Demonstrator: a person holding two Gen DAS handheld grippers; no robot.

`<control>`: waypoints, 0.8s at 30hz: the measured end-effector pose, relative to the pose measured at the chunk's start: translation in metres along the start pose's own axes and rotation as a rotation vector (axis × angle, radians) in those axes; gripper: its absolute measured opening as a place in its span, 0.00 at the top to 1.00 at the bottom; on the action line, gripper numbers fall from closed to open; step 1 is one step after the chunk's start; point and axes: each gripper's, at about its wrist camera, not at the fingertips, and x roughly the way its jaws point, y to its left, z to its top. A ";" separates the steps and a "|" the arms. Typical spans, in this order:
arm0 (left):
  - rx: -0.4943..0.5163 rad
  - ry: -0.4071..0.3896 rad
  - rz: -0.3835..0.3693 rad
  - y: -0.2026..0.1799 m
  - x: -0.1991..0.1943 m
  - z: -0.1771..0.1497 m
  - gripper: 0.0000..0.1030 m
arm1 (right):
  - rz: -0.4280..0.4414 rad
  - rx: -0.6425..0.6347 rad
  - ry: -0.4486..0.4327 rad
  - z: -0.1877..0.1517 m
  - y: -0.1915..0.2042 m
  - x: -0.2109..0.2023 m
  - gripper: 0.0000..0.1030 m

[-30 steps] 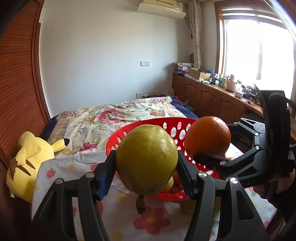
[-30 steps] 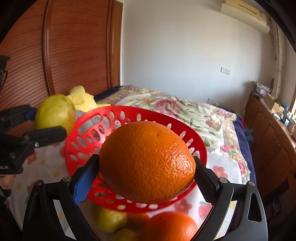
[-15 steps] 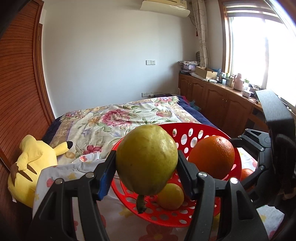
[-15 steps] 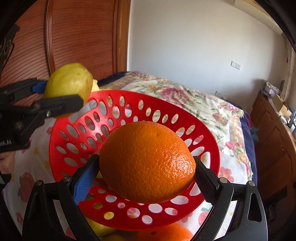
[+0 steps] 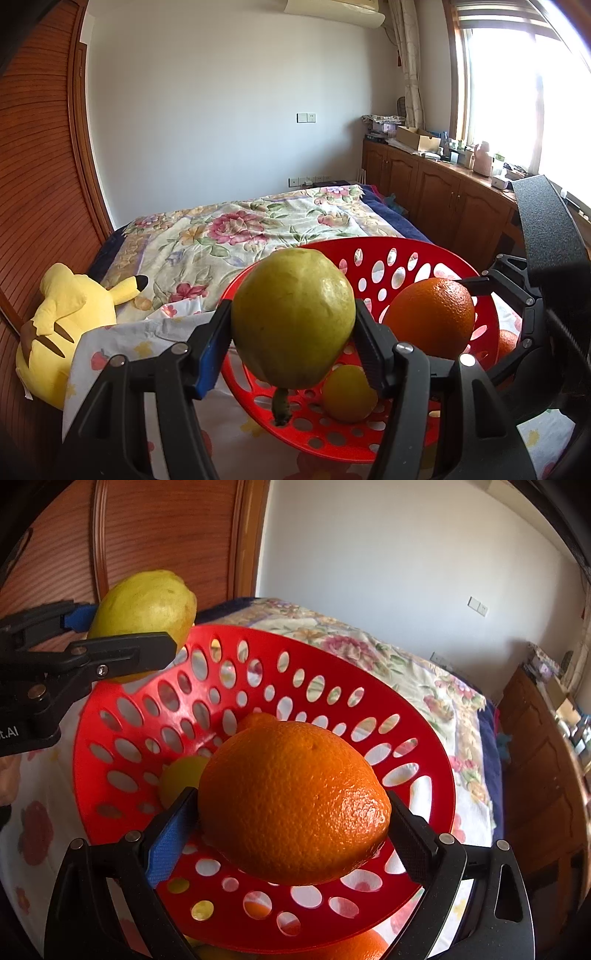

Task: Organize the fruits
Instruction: 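Lower the orange into the red basket and open the right tool while the left tool drops the lemon in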

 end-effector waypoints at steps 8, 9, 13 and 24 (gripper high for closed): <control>-0.003 0.013 0.005 0.003 0.005 -0.002 0.40 | 0.016 0.010 0.033 0.003 -0.002 0.007 0.05; -0.002 0.015 0.004 0.002 0.005 -0.002 0.40 | 0.020 0.015 0.033 0.004 -0.003 0.007 0.05; 0.005 0.025 -0.003 0.000 0.006 -0.004 0.40 | 0.014 0.058 -0.006 0.010 -0.012 -0.002 0.05; 0.036 0.073 -0.031 -0.013 0.013 -0.013 0.40 | 0.015 0.135 -0.093 0.004 -0.034 -0.032 0.05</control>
